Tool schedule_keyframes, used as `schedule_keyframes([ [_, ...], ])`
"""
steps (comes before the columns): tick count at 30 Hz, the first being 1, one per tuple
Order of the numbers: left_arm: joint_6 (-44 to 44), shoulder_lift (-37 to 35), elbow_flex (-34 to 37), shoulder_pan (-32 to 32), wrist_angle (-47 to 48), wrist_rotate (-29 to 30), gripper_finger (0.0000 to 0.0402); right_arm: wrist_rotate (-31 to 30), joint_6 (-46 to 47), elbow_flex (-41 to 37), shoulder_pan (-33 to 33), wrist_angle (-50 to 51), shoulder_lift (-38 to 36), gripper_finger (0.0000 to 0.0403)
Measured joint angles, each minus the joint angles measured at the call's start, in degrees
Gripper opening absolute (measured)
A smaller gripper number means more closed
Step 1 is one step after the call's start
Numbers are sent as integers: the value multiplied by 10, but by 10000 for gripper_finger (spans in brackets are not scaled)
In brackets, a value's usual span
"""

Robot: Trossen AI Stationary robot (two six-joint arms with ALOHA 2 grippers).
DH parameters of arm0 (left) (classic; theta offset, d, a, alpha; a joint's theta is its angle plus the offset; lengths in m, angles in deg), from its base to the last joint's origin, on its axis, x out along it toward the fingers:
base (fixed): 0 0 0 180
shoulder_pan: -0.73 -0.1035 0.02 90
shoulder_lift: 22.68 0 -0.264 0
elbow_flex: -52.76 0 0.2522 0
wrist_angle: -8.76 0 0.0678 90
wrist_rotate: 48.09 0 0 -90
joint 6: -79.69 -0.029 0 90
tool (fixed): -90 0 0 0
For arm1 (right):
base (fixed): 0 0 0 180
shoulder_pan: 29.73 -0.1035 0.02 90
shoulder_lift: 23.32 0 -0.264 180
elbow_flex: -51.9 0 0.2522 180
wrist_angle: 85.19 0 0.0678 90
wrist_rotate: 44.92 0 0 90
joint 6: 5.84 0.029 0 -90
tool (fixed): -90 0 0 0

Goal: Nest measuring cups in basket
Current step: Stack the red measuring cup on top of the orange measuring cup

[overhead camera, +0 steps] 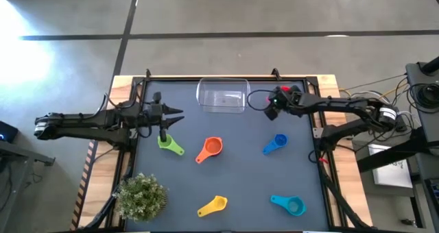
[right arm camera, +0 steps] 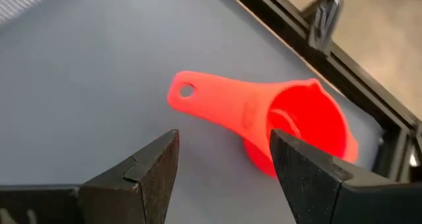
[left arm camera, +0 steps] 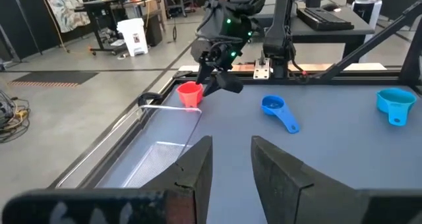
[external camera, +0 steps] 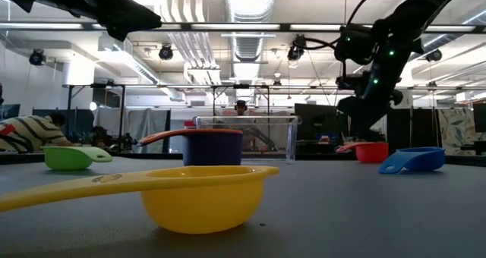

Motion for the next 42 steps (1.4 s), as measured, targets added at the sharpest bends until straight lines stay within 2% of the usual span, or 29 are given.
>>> schedule_keyframes([
  [5, 0, -1, -3, 0, 1, 0, 86, 1, -11, -5, 25, 32, 4, 226],
  [15, 0, 1, -8, 0, 0, 0, 86, 0, -58, -8, 50, 31, 32, 226],
  [20, 0, 4, -8, 0, 0, 0, 86, 0, -40, -8, 63, 21, 63, 214],
  [25, 0, 11, -8, 0, 0, 0, 86, 1, -32, -6, 63, 19, 95, 165],
  [32, -5, 14, -8, 0, 0, 0, 86, 2, -17, -4, 49, 19, 91, 26],
  [37, -5, 14, -8, 0, 0, 0, 86, 2, 1, -4, 8, 19, 38, 10],
  [42, -5, 15, -8, 0, 0, 0, 86, 17, 23, 3, -65, 19, -43, 9],
])
